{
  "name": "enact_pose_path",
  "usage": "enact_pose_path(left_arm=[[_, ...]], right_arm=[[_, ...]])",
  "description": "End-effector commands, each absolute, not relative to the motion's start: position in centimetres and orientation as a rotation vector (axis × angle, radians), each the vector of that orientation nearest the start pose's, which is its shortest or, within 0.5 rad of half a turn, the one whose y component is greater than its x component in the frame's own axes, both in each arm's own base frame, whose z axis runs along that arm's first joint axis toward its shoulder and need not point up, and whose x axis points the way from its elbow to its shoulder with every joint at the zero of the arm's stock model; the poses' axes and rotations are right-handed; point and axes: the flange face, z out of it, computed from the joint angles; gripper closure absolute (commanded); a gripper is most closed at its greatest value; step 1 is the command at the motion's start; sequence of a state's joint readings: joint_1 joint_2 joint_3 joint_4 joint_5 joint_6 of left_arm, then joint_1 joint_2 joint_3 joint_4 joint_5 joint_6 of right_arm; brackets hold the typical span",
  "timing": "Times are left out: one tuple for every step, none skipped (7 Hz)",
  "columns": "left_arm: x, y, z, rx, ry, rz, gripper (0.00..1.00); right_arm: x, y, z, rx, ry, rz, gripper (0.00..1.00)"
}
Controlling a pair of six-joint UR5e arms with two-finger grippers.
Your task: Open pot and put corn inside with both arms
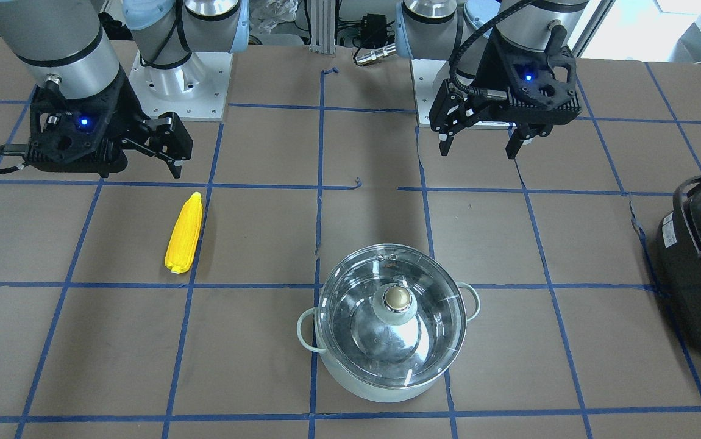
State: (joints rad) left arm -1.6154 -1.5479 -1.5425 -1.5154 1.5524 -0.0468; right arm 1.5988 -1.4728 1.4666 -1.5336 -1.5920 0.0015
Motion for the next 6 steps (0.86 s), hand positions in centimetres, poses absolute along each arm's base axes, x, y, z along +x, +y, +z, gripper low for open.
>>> enact_pose_path(left_arm=[[-15.69,-48.51,51.87,-0.001,3.16,-0.166,0.0],[-15.69,-48.53,51.97,-0.001,3.16,-0.171,0.0],[-15.69,-48.52,51.95,-0.001,3.16,-0.168,0.0],[-15.69,-48.52,51.89,-0.001,3.16,-0.168,0.0],[-15.69,-48.52,51.89,-0.001,3.16,-0.168,0.0],[-15.69,-48.51,51.87,-0.001,3.16,-0.166,0.0]], right_arm=[[14.43,-52.65,46.1,-0.036,3.169,-0.01,0.0],[14.35,-52.62,45.52,-0.037,3.169,0.014,0.0],[14.27,-52.58,45.35,-0.029,3.169,0.012,0.0],[14.19,-52.53,45.36,-0.029,3.169,0.012,0.0],[14.19,-52.53,45.36,-0.027,3.169,0.012,0.0],[14.19,-52.53,45.17,-0.027,3.169,0.021,0.0]])
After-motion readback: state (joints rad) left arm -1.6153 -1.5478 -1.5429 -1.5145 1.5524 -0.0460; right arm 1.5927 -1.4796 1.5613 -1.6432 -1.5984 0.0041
